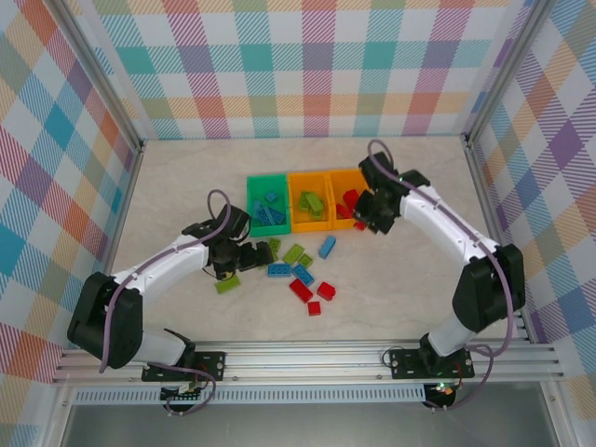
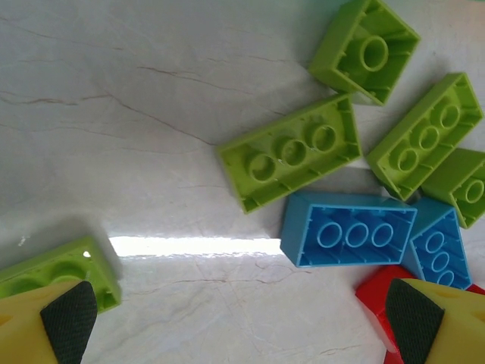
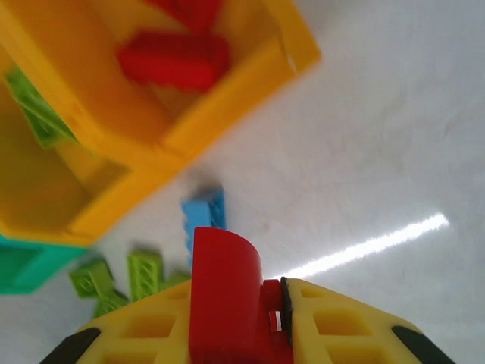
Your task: Sort the legos into containers by color
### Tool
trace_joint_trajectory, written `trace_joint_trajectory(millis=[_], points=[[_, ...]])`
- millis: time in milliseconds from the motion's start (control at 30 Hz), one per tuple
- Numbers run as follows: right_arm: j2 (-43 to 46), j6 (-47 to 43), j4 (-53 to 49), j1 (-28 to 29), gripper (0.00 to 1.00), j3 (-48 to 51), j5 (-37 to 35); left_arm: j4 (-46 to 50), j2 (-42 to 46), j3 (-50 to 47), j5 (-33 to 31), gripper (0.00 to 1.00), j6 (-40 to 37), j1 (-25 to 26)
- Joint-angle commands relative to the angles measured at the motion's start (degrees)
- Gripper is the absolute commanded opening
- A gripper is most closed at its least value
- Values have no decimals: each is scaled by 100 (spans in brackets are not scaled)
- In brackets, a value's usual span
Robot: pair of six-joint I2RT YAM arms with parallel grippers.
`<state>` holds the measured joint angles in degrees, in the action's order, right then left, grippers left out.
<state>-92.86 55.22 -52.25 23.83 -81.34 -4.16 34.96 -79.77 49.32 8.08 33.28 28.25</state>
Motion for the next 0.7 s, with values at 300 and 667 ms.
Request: trace_joint_trajectory(millis=[300,667], points=[[-2685,-1770,-967,-476,32,-3307,50,-42,-239,181,-188,100,404,873],[-2161,-2272,-676,-363,80,-2811,168,-1,-193,139,-350,100,575,1006]])
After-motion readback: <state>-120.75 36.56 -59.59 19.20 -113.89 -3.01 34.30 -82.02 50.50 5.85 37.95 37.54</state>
